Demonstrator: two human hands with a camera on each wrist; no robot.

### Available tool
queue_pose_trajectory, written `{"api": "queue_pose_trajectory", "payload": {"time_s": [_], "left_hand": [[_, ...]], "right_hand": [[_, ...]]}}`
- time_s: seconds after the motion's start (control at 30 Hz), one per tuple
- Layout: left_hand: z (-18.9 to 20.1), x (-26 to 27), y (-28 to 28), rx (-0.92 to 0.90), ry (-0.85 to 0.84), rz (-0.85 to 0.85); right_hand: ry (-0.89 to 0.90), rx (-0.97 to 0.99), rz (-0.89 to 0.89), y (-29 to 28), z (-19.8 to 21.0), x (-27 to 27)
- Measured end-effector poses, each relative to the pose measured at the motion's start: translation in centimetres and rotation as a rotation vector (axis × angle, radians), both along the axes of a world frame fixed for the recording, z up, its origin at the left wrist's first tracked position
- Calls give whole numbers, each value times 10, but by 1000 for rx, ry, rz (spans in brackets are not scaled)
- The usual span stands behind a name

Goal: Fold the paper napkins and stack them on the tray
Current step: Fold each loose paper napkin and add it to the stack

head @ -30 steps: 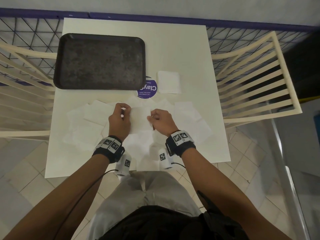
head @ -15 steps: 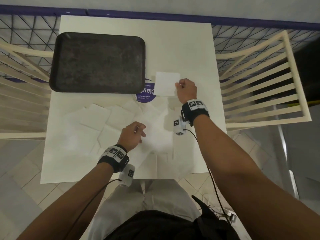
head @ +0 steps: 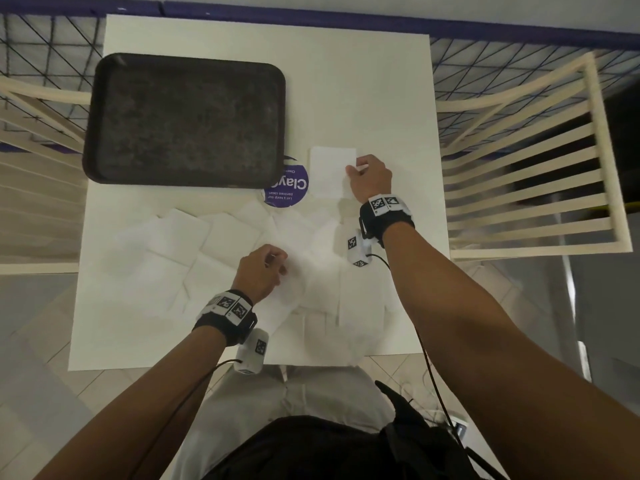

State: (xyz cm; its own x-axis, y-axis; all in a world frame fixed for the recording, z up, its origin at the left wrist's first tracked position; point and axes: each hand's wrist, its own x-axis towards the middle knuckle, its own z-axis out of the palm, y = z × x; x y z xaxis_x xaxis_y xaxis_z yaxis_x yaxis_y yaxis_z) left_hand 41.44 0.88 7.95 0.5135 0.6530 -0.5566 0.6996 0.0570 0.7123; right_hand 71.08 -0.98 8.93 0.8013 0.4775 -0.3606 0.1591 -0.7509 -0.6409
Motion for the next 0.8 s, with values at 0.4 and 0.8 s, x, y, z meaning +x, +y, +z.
{"api": "queue_pose_trajectory", "payload": {"time_s": [0.4, 0.8], "left_hand": [[2, -25, 8, 313, -36, 127], [-12, -72, 12, 401, 99, -74]], "right_hand": [[21, 152, 109, -46, 1, -80], [163, -18, 258, -71, -22, -187]]}}
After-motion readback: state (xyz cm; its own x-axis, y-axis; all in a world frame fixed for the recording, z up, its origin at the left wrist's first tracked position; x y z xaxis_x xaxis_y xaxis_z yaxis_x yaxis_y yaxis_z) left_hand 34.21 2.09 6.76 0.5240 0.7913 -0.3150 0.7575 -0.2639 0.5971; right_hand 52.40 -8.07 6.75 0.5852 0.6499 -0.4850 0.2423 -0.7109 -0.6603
